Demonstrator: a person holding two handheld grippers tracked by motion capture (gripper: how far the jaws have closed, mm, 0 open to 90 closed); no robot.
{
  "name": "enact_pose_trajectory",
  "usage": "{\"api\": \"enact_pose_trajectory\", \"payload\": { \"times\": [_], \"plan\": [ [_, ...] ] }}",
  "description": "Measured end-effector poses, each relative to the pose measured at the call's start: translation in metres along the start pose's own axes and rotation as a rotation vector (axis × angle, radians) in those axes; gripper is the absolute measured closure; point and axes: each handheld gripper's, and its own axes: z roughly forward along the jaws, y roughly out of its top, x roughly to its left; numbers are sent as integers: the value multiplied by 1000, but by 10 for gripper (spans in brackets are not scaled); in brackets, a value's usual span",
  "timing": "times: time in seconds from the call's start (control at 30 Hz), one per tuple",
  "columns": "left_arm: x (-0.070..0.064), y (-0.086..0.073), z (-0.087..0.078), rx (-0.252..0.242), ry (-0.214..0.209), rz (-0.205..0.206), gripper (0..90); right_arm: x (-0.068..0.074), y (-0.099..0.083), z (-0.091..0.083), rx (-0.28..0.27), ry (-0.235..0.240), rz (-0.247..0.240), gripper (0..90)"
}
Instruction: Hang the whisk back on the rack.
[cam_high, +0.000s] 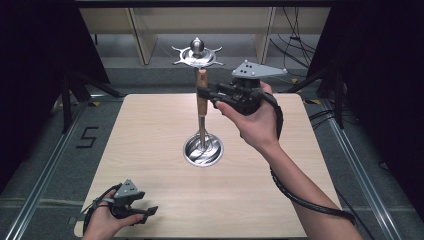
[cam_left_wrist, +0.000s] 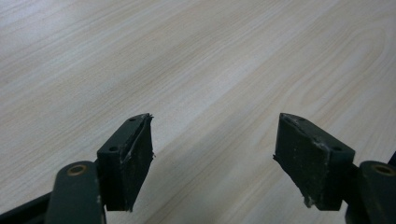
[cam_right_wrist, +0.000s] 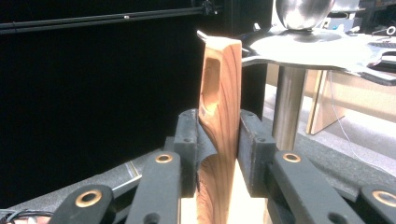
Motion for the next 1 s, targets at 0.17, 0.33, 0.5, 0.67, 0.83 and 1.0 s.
{"api": "enact_pose_trajectory", "payload": {
  "times": [0.17, 0.33, 0.5, 0.67, 0.83, 1.0],
  "plan": [
    [0, 0, 0, 0, 0, 0, 269, -1, 2, 1, -2, -1, -15, 722],
    [0, 0, 0, -1, 0, 0, 269, 0, 4, 2, -1, -4, -13, 722],
    [0, 0, 0, 1, -1, 2, 269, -2, 5, 3, 6, -5, -1, 722],
    [0, 0, 0, -2, -1, 1, 269, -4, 5, 6, 0, -8, -5, 722],
    [-1, 0, 0, -2, -3, -2, 268, -5, 4, 10, 0, -15, 18, 722],
    [0, 0, 0, -1, -3, 2, 268, -8, 3, 14, -5, -29, 27, 722]
  ]
}}
